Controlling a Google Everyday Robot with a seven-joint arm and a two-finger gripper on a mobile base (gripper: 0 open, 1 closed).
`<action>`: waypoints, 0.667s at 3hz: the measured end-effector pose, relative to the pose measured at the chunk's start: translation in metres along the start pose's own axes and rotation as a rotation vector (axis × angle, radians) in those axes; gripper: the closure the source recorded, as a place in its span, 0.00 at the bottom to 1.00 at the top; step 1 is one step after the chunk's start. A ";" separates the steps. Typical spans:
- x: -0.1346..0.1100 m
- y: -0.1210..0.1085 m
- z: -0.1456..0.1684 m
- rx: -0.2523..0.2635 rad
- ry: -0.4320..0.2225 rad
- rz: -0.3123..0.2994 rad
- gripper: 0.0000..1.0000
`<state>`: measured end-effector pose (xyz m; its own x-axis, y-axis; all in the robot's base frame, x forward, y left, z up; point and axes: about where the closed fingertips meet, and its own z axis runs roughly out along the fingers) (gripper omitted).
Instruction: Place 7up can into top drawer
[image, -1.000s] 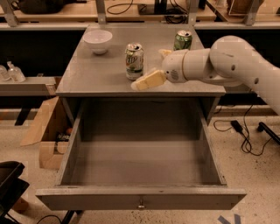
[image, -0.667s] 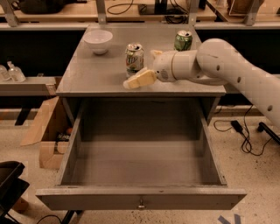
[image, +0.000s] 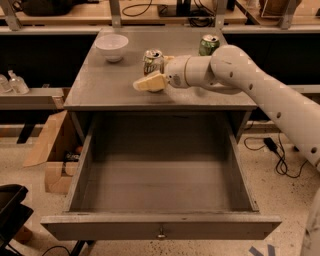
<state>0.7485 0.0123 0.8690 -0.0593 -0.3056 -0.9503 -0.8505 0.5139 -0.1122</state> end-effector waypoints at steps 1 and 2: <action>-0.001 -0.011 0.019 -0.015 -0.023 0.014 0.42; -0.002 -0.011 0.020 -0.016 -0.026 0.013 0.64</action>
Offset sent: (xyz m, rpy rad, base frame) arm 0.0169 0.0081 -0.0032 0.0244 0.0036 0.0113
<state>0.7682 0.0231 0.8667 -0.0570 -0.2781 -0.9589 -0.8579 0.5049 -0.0954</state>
